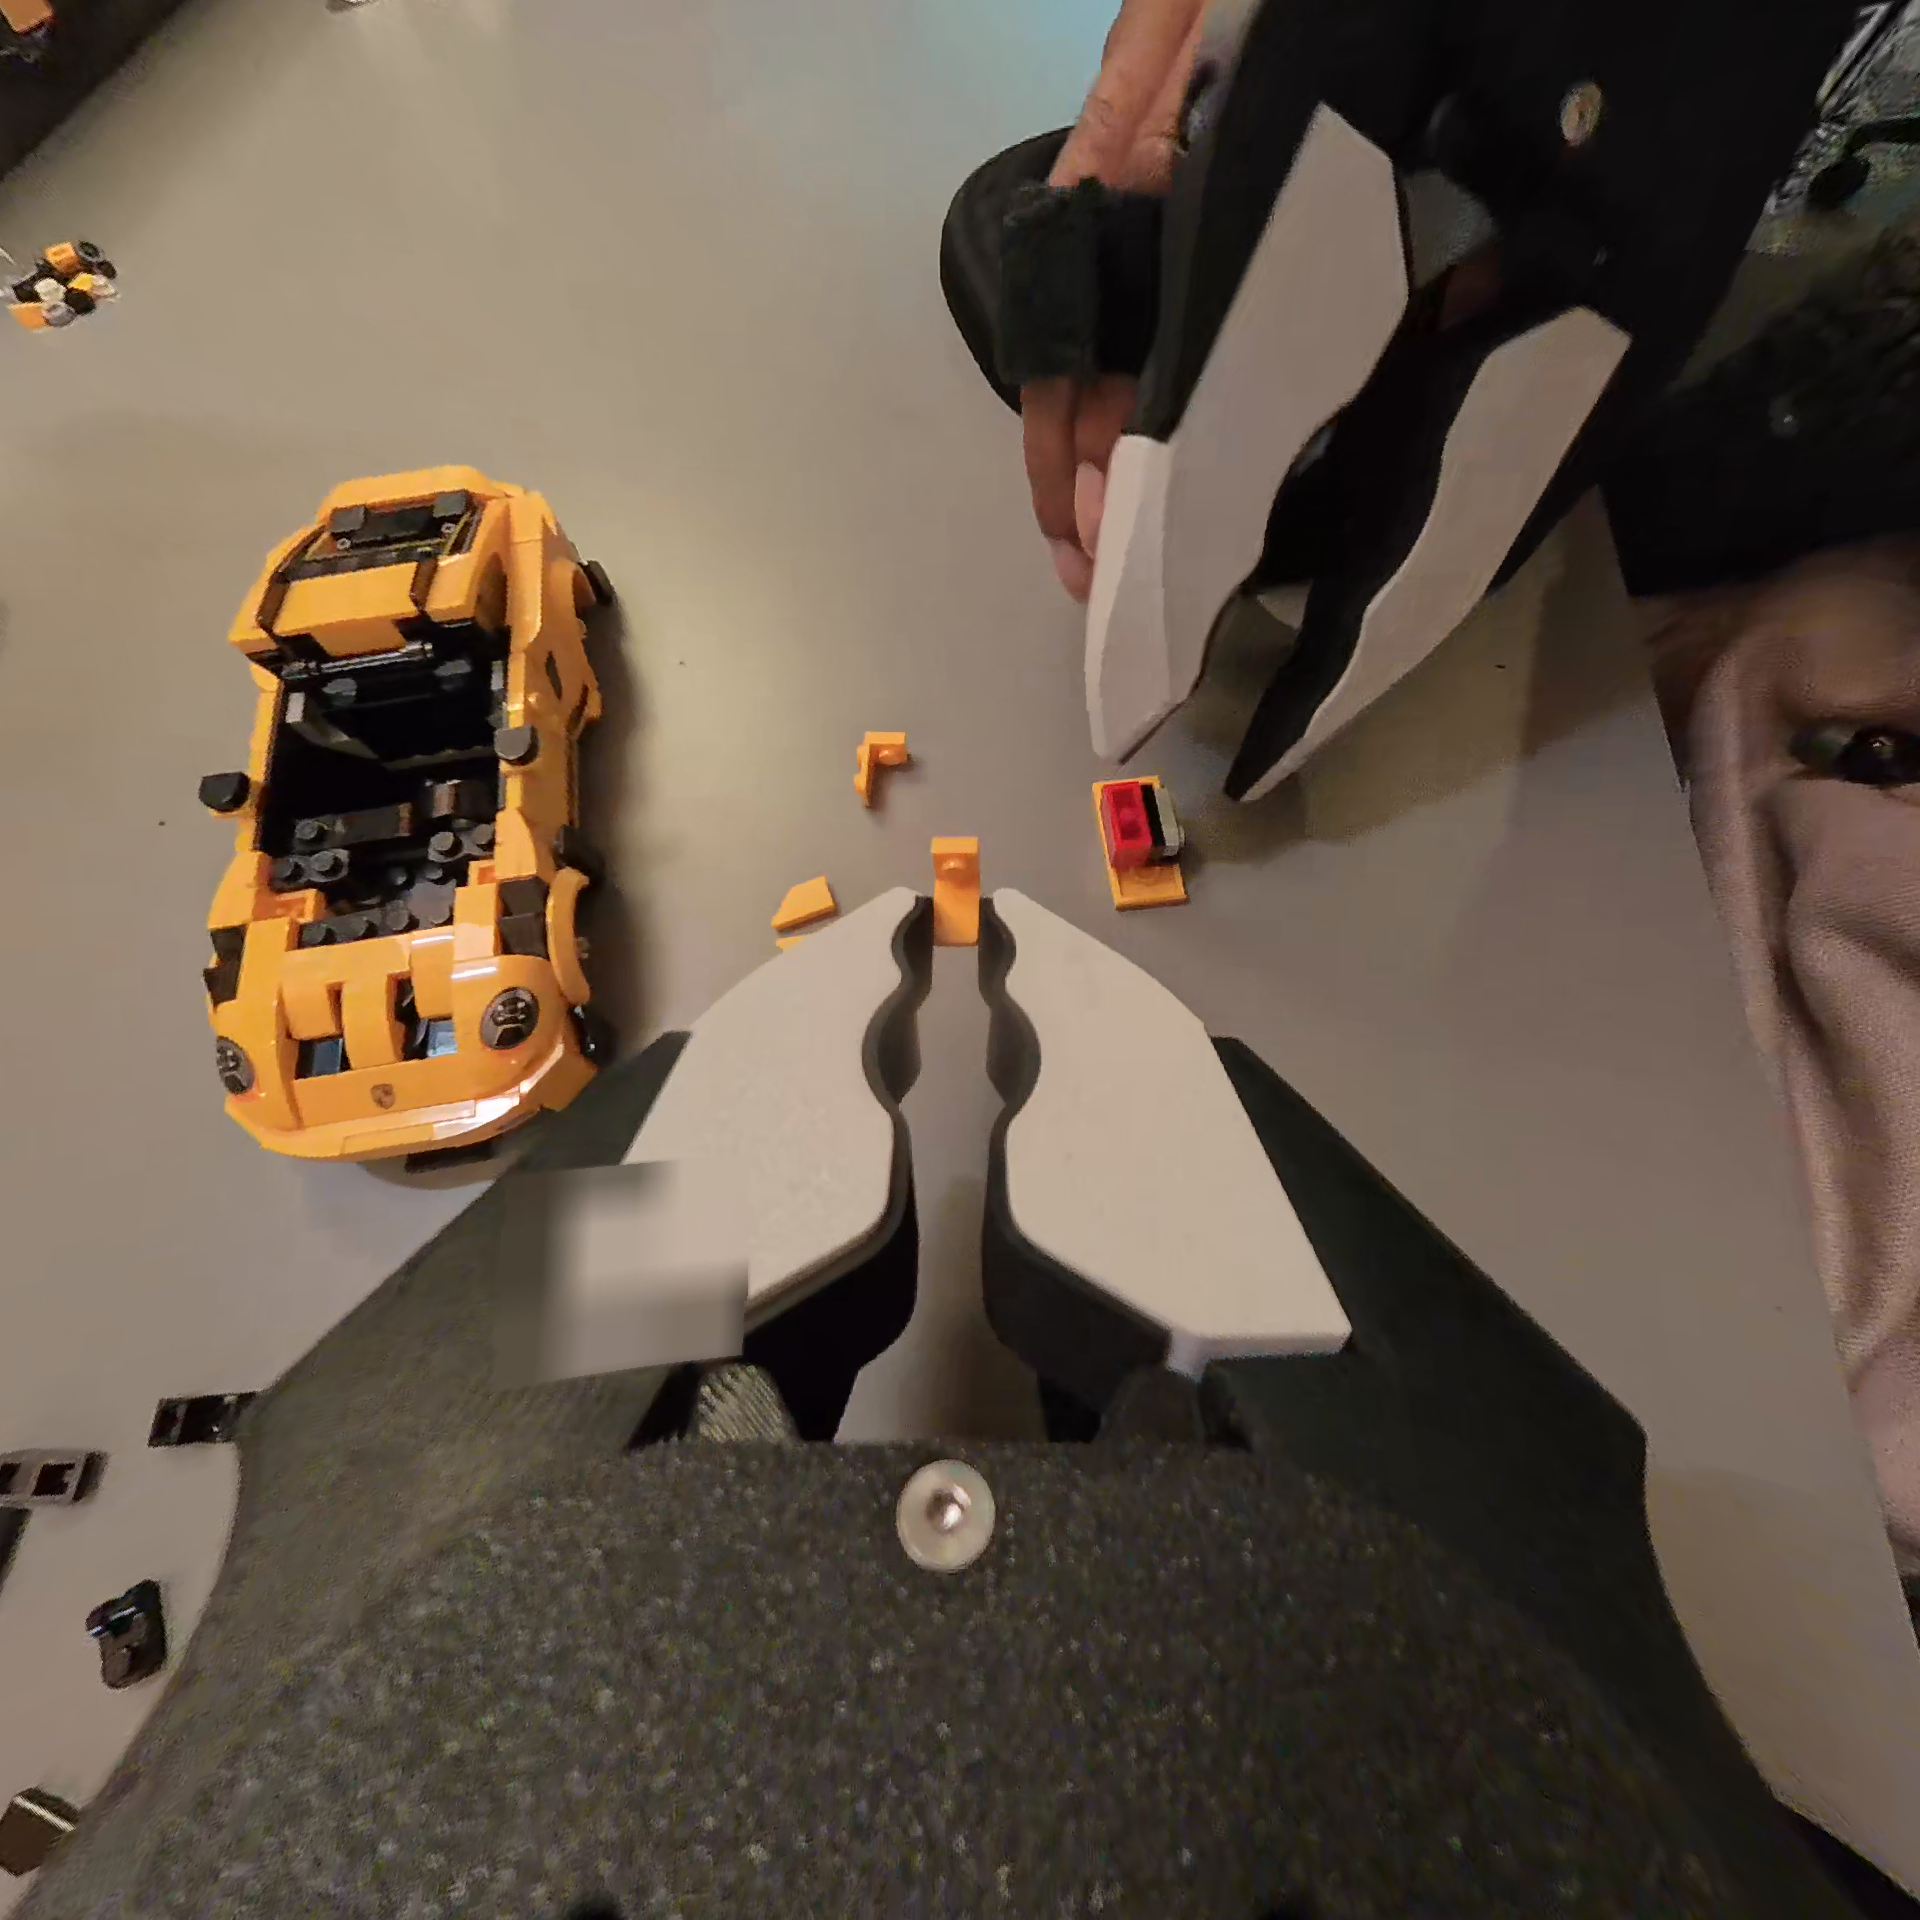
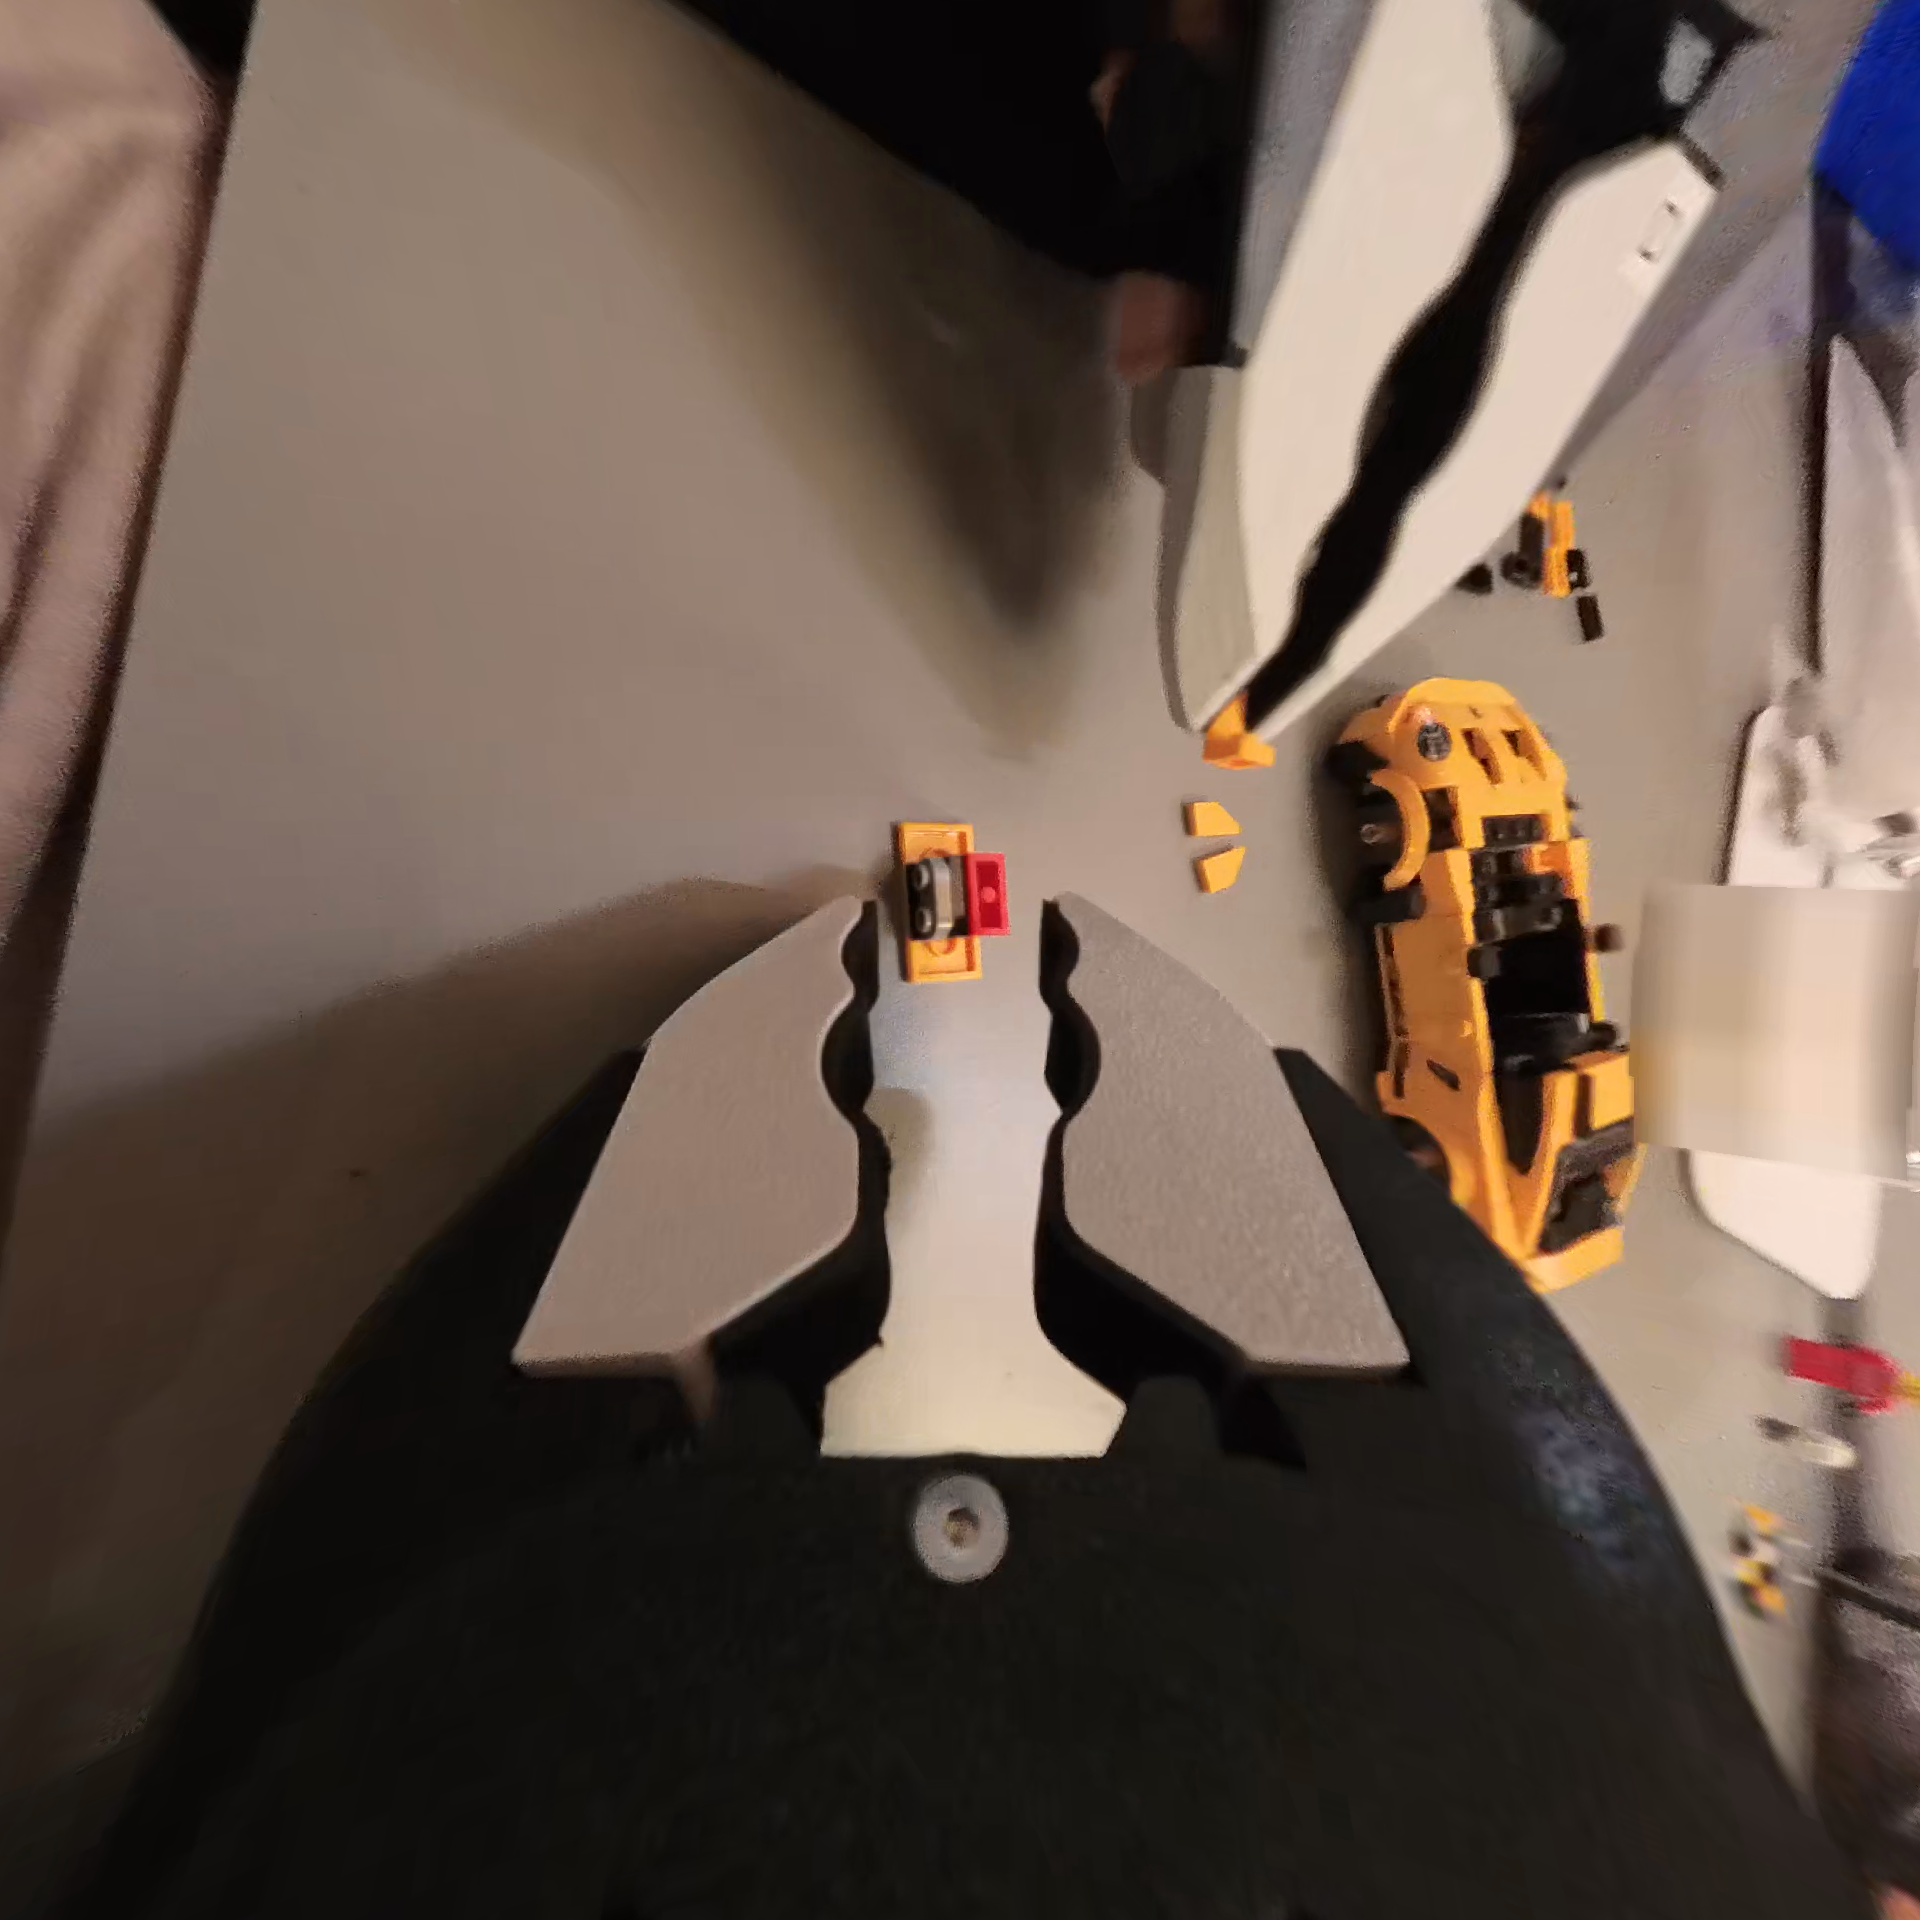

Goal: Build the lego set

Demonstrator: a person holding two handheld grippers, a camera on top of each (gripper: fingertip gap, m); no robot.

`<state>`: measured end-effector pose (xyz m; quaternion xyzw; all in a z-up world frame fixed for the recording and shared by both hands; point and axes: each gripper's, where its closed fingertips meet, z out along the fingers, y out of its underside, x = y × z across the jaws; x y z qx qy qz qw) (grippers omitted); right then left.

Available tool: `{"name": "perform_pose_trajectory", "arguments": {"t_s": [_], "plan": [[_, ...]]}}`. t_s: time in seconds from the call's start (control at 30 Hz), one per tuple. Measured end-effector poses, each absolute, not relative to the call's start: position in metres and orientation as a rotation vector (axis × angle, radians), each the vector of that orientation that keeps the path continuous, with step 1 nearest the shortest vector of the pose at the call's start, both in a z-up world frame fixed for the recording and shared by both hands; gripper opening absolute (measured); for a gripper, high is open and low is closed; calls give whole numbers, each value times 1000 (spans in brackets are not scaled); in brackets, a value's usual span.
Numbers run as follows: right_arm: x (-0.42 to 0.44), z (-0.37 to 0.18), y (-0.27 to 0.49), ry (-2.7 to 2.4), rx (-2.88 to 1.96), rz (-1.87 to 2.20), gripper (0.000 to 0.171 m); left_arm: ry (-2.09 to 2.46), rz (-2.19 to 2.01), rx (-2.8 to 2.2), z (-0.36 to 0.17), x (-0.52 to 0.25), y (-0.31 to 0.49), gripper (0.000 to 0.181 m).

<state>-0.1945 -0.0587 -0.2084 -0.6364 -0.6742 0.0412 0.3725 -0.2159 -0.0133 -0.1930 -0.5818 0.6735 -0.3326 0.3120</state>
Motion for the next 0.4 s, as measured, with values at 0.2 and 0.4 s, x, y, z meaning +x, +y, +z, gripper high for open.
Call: {"name": "perform_pose_trajectory", "arguments": {"t_s": [0.2, 0.4], "plan": [[-191, -209, -52, -1665, -1813, 400, 27, 1852, -903, -1507, -196, -216, -27, 8], [-198, -219, -53, -1702, -1832, 443, 23, 1902, -912, -1497, -200, -216, -36, 8]]}}
